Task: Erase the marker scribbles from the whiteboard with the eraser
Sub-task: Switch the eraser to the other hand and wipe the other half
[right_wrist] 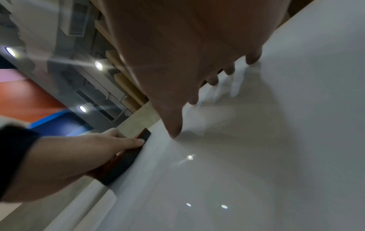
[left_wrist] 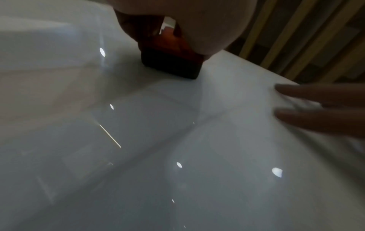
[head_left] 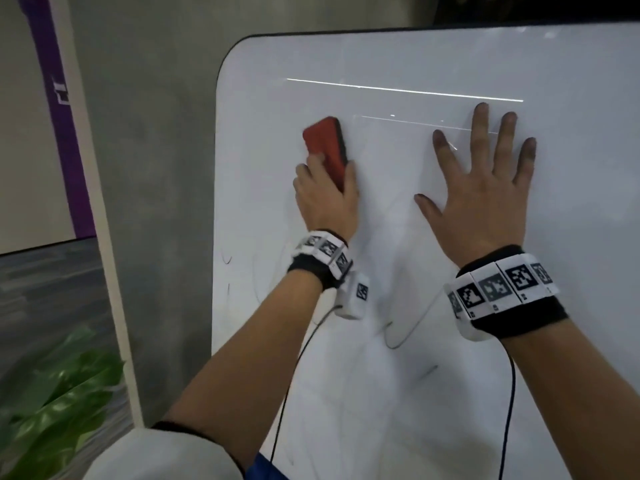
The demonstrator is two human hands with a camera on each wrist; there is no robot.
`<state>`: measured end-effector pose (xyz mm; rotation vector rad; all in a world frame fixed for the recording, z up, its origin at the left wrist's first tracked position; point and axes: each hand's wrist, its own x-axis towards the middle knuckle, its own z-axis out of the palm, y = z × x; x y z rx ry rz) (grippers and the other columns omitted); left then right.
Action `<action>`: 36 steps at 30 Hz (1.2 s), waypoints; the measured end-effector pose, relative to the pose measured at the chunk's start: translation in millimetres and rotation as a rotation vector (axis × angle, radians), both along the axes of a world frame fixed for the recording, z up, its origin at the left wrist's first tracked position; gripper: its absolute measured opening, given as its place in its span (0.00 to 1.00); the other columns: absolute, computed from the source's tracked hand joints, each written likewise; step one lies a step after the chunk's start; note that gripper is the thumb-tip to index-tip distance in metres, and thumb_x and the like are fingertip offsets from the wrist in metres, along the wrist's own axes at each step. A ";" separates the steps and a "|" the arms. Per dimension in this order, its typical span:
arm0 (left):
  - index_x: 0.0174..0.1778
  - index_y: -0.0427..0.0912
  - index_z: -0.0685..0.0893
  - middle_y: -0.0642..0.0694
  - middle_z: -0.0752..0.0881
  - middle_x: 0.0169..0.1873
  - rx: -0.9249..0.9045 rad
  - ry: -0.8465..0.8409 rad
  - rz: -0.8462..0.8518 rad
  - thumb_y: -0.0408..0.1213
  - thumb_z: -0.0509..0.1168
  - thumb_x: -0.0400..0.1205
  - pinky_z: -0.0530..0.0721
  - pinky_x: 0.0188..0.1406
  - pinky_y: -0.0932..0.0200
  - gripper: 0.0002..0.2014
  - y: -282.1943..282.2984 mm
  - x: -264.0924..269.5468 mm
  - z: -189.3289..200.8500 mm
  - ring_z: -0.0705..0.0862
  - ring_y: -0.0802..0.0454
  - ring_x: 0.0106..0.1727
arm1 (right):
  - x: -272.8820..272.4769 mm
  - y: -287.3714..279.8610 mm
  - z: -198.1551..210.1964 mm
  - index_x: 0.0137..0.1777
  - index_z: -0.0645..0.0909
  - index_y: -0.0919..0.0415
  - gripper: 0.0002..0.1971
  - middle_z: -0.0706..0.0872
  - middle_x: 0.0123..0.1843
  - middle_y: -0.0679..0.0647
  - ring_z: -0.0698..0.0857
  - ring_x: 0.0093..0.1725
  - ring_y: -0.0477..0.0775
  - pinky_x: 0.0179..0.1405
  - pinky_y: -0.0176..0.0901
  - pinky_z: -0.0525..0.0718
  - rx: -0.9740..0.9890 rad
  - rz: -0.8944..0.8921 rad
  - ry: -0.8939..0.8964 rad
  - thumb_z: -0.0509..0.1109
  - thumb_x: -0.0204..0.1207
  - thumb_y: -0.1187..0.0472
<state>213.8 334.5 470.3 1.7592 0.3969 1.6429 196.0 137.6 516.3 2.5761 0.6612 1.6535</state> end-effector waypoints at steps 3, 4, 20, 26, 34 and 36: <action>0.71 0.36 0.77 0.34 0.81 0.61 -0.116 0.027 0.064 0.55 0.63 0.85 0.77 0.60 0.43 0.27 39.2 6.8 3.7 0.81 0.34 0.59 | -0.9 -13.0 0.8 0.89 0.60 0.50 0.37 0.44 0.92 0.61 0.45 0.90 0.70 0.88 0.68 0.45 -0.044 0.023 0.014 0.67 0.83 0.43; 0.72 0.37 0.76 0.34 0.80 0.63 -0.209 0.054 0.080 0.55 0.63 0.86 0.77 0.62 0.42 0.27 54.3 9.3 -4.6 0.80 0.33 0.62 | -1.7 -18.4 1.0 0.89 0.61 0.50 0.36 0.45 0.92 0.61 0.46 0.90 0.69 0.89 0.66 0.46 -0.063 0.032 0.022 0.68 0.83 0.45; 0.75 0.37 0.76 0.33 0.77 0.64 0.377 0.061 0.013 0.49 0.60 0.88 0.79 0.56 0.46 0.24 -37.8 -10.3 29.4 0.79 0.34 0.58 | -5.3 -47.4 -4.0 0.87 0.64 0.58 0.31 0.54 0.92 0.60 0.55 0.90 0.67 0.87 0.63 0.56 -0.103 0.096 -0.017 0.63 0.84 0.65; 0.79 0.37 0.72 0.32 0.75 0.71 -0.140 0.147 0.080 0.48 0.60 0.88 0.76 0.67 0.40 0.26 55.2 11.2 -33.2 0.79 0.30 0.64 | -11.0 -66.0 -23.7 0.90 0.57 0.53 0.39 0.48 0.93 0.57 0.48 0.90 0.68 0.82 0.81 0.43 -0.130 -0.058 0.030 0.67 0.83 0.43; 0.74 0.31 0.72 0.31 0.76 0.66 -0.313 0.224 0.014 0.44 0.62 0.89 0.78 0.64 0.40 0.23 20.8 -12.7 -93.8 0.78 0.31 0.63 | -8.3 -69.9 -35.6 0.91 0.54 0.54 0.39 0.44 0.92 0.60 0.44 0.90 0.72 0.81 0.85 0.42 -0.132 -0.049 0.030 0.63 0.86 0.42; 0.75 0.31 0.72 0.34 0.77 0.65 -0.021 0.192 -0.073 0.45 0.62 0.89 0.76 0.66 0.48 0.24 -29.3 -26.0 -108.2 0.76 0.39 0.62 | -7.2 -68.6 -37.3 0.91 0.52 0.54 0.38 0.42 0.92 0.60 0.43 0.90 0.72 0.81 0.85 0.42 -0.117 -0.047 0.039 0.61 0.86 0.41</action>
